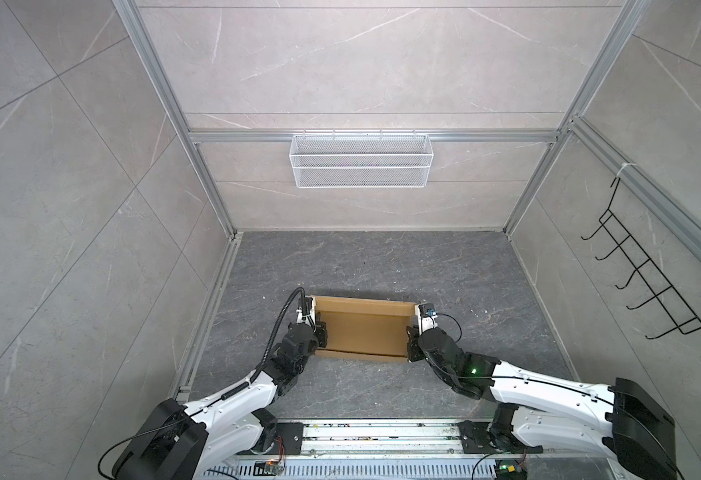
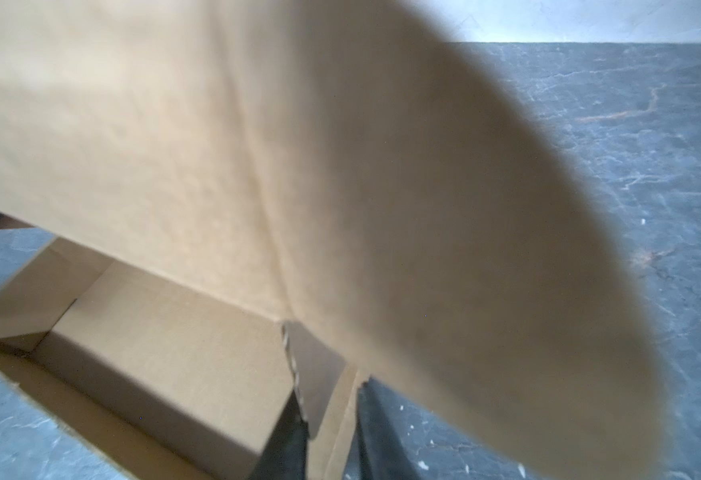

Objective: Fold the paper box

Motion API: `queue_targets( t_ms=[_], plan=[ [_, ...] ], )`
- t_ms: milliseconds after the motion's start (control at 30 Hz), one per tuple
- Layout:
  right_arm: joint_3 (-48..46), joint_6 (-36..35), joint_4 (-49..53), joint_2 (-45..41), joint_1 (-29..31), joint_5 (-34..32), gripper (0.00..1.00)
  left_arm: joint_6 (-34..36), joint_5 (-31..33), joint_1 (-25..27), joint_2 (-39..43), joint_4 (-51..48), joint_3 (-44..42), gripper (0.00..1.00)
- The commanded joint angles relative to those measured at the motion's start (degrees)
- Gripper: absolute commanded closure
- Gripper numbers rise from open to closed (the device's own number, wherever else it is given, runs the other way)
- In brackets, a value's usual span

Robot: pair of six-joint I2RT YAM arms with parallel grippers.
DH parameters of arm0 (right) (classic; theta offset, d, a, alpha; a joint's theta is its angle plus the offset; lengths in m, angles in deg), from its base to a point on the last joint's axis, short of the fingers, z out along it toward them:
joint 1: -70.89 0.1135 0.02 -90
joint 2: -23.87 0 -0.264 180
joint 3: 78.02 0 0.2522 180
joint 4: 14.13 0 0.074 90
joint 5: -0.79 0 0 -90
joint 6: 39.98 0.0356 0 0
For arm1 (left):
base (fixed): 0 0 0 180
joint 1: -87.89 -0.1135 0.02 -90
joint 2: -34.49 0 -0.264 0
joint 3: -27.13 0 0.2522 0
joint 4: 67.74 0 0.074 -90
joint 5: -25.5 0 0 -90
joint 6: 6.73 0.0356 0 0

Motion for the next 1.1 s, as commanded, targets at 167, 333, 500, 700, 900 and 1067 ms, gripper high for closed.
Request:
queue_targets(
  t_ms=[167,333,500,700,900,1067],
  plan=[
    [-0.5,1.4,11.6,-7.1,-0.5,8.4,0.55,1.2,2.5,0.4,-3.4,0.6,-1.5,0.93],
    [0.8,3.8,18.8,-15.4,-1.6,12.6,0.49,2.4,2.8,0.4,-3.5,0.8,-0.9,0.93],
    [5.7,5.9,26.4,-20.3,-4.2,16.0,0.47,2.5,2.3,0.4,-3.6,1.1,-1.2,0.93],
    [16.8,7.1,36.1,-19.4,-8.7,16.3,0.39,3.4,0.6,0.5,-3.0,1.9,-1.8,0.91],
    [28.6,-2.5,40.0,-9.6,-10.3,20.9,0.36,3.6,-0.1,0.6,-2.9,1.9,-1.8,0.91],
    [37.1,-14.0,42.4,2.9,-10.3,27.5,0.36,3.2,-0.5,0.6,-2.2,-0.2,-1.1,0.91]
  ],
)
